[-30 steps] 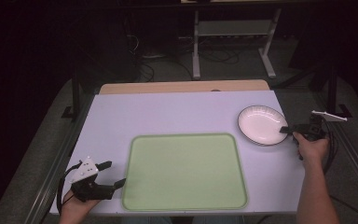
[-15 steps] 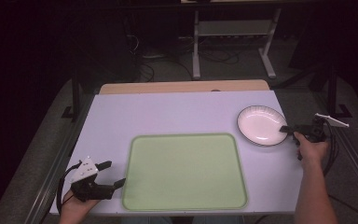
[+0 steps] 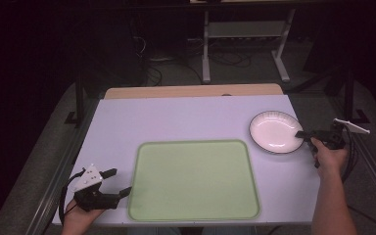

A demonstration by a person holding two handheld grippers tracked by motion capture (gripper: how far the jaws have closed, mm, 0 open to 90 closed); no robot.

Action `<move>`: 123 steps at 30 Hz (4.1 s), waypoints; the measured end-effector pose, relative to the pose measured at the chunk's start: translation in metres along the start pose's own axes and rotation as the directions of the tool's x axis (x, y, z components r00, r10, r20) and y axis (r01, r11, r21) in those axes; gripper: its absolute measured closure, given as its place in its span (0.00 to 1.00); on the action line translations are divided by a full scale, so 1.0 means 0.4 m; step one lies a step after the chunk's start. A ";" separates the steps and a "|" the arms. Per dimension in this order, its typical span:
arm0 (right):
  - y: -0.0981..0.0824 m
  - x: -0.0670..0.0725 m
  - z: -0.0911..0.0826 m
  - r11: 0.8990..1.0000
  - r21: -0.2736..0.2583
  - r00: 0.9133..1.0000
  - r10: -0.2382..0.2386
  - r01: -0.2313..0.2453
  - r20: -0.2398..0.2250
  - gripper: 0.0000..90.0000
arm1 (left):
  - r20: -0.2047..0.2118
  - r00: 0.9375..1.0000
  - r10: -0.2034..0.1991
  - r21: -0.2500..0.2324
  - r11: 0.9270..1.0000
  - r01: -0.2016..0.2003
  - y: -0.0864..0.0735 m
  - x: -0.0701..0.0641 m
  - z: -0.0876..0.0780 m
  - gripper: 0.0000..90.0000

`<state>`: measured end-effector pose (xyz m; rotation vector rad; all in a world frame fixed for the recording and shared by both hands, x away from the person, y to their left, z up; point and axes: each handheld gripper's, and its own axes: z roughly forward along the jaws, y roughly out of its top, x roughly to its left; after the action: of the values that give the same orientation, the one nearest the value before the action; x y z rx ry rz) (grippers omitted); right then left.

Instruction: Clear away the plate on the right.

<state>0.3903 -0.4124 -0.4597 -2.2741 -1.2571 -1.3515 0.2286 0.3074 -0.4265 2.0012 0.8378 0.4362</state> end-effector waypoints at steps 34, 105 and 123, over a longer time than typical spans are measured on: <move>-0.033 0.144 -0.076 0.985 0.021 0.978 -0.169 0.173 -0.119 0.88 | -0.002 1.000 0.003 -0.013 1.000 -0.003 0.003 -0.003 -0.009 0.18; -0.215 0.383 -0.076 0.900 0.153 0.887 -0.350 0.408 -0.301 0.87 | -0.007 1.000 0.005 -0.024 1.000 -0.005 0.004 -0.003 -0.017 0.18; -0.259 0.472 -0.039 0.868 0.179 0.855 -0.383 0.463 -0.351 0.86 | -0.006 1.000 0.004 -0.027 1.000 -0.005 0.004 -0.003 -0.019 0.18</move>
<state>0.3427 -0.2515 -0.3236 -1.5893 -1.7703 -1.4953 0.2243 0.3105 -0.4210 1.9782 0.8273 0.4545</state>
